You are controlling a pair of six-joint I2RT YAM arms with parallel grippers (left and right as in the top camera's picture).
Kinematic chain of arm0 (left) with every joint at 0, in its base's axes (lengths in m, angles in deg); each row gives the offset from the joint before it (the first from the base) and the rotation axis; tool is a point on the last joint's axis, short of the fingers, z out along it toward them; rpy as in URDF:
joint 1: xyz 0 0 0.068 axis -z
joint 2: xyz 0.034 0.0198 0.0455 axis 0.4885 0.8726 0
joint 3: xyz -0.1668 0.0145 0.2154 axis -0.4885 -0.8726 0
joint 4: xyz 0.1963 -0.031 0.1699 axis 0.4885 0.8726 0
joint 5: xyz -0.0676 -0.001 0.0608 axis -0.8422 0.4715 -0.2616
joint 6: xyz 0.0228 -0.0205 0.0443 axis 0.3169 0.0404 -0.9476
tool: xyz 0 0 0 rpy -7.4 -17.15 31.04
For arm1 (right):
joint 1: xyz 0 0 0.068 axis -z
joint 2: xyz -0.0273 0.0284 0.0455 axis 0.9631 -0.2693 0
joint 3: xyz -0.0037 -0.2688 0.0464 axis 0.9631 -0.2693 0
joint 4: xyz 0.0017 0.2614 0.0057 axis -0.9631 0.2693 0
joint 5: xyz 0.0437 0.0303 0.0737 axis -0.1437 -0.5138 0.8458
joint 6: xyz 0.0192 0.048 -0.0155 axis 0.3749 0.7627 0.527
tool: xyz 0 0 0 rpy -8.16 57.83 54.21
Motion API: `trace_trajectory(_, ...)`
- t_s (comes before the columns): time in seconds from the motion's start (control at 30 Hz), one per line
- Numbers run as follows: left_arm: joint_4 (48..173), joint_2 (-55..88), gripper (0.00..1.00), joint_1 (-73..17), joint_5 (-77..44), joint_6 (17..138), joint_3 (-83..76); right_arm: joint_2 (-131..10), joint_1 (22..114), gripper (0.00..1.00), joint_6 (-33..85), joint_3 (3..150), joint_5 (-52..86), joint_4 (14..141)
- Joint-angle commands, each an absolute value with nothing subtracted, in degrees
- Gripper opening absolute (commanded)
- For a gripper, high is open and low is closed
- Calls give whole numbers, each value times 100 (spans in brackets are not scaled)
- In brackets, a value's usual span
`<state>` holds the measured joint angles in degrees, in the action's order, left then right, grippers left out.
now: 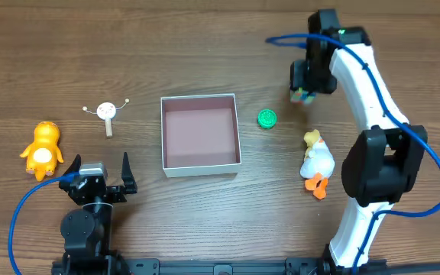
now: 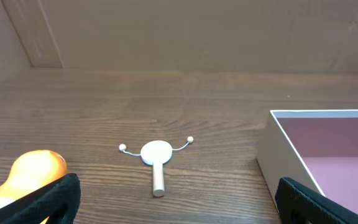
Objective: Pack container
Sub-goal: 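Carry the cube left and release it inside the white box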
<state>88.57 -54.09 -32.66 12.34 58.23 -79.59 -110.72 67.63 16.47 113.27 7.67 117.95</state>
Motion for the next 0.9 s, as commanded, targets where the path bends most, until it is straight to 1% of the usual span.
trace_trajectory(0.0, 8857, -5442, 100, -3308, 1284, 5900, -7968, -11043, 6486, 44, 1697, 12263, 1388, 12449)
trace_trajectory(0.1, 8859, -5442, 100, -3308, 1284, 5898, -7968, -11043, 6079, 43, 2023, 12685, 1954, 13063)
trace_trajectory(0.2, 8859, -5442, 100, -3308, 1284, 5898, -7968, -11043, 5340, 43, 2355, 12702, 2190, 13365)
trace_trajectory(0.3, 8859, -5442, 100, -3308, 1284, 5898, -7968, -11046, 4728, 44, 2525, 12663, 2142, 13181)
trace_trajectory(0.4, 8857, -5442, 100, -3308, 1284, 5900, -7968, -11046, 4169, 45, 2949, 12648, 1384, 13111)
trace_trajectory(0.53, 8857, -5442, 100, -3308, 1284, 5900, -7968, -11046, 3981, 45, 3190, 12488, 1209, 12567)
trace_trajectory(0.63, 8859, -5442, 100, -3308, 1284, 5898, -7968, -11046, 3983, 45, 3393, 11695, 1113, 11891)
trace_trajectory(0.7, 8857, -5442, 100, -3308, 1284, 5898, -7968, -11046, 3983, 45, 3386, 11325, 1108, 11751)
trace_trajectory(0.87, 8859, -5442, 100, -3308, 1284, 5898, -7968, -11046, 3983, 46, 3389, 11161, 1093, 11345)
